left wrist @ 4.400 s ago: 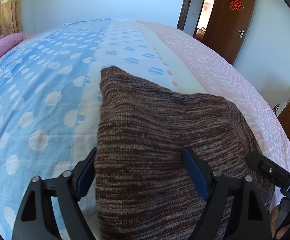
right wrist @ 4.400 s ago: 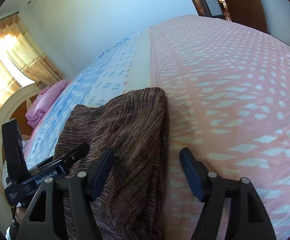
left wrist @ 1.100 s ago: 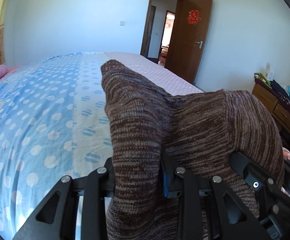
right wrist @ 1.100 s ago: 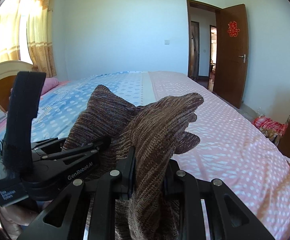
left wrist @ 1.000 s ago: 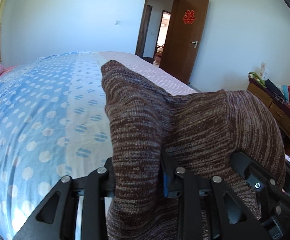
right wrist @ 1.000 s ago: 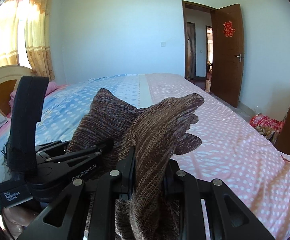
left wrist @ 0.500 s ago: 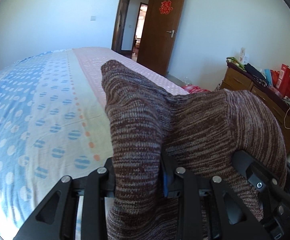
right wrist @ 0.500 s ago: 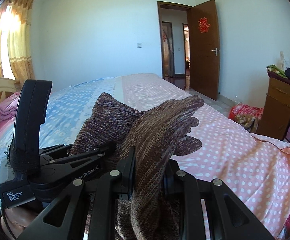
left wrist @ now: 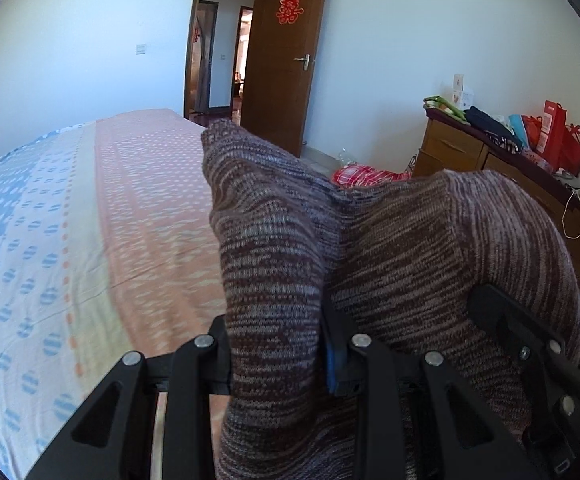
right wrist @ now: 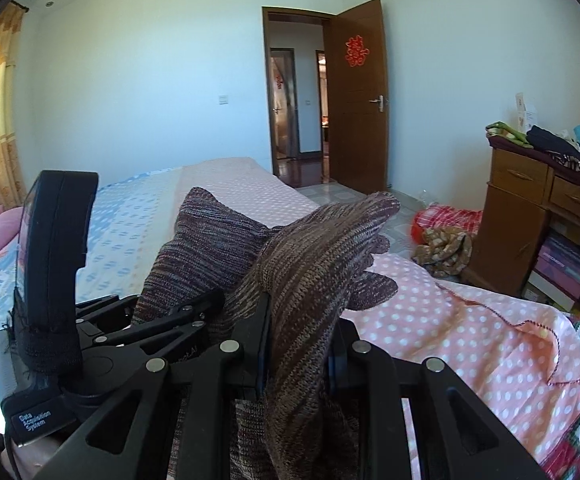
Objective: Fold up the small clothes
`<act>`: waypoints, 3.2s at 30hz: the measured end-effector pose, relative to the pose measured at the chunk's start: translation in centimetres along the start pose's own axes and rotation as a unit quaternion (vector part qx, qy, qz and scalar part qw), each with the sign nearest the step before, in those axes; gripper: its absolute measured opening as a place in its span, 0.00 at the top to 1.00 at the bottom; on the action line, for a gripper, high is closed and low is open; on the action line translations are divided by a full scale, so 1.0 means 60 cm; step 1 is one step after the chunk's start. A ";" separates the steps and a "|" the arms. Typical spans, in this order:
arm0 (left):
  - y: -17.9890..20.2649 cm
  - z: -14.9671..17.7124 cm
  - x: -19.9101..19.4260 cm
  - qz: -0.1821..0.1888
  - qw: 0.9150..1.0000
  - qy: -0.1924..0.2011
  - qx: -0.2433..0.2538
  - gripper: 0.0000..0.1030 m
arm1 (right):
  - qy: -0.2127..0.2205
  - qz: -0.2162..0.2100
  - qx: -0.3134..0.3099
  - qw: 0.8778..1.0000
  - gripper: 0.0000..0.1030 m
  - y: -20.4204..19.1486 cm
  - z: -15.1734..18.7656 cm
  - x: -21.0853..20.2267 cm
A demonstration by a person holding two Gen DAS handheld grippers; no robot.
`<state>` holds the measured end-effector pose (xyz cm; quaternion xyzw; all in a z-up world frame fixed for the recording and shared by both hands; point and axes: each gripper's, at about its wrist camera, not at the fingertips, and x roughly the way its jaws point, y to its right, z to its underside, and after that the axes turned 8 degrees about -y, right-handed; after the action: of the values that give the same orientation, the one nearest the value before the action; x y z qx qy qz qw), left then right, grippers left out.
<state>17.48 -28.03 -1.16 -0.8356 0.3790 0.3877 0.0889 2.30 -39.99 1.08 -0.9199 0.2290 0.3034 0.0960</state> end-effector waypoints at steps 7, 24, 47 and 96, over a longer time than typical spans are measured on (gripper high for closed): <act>0.001 -0.024 0.084 -0.021 0.999 -0.024 -0.006 0.70 | -0.038 0.038 -0.016 0.998 0.79 0.031 -0.011 0.101; -0.100 -0.018 0.090 0.001 0.993 -0.108 -0.049 0.27 | -0.157 -0.026 0.100 0.982 0.56 0.148 0.020 0.174; -0.090 0.101 -0.039 0.075 0.989 -0.120 -0.035 0.81 | -0.172 -0.081 0.146 0.971 0.88 0.126 0.135 0.036; 0.039 0.194 -0.458 -0.122 0.981 0.143 0.046 0.00 | 0.082 0.007 0.013 0.997 0.25 0.003 0.139 -0.458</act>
<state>-2.23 -8.99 10.90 -0.9171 0.3009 0.2329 0.1188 -21.63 -27.53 10.97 -0.9387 0.2467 0.2245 0.0868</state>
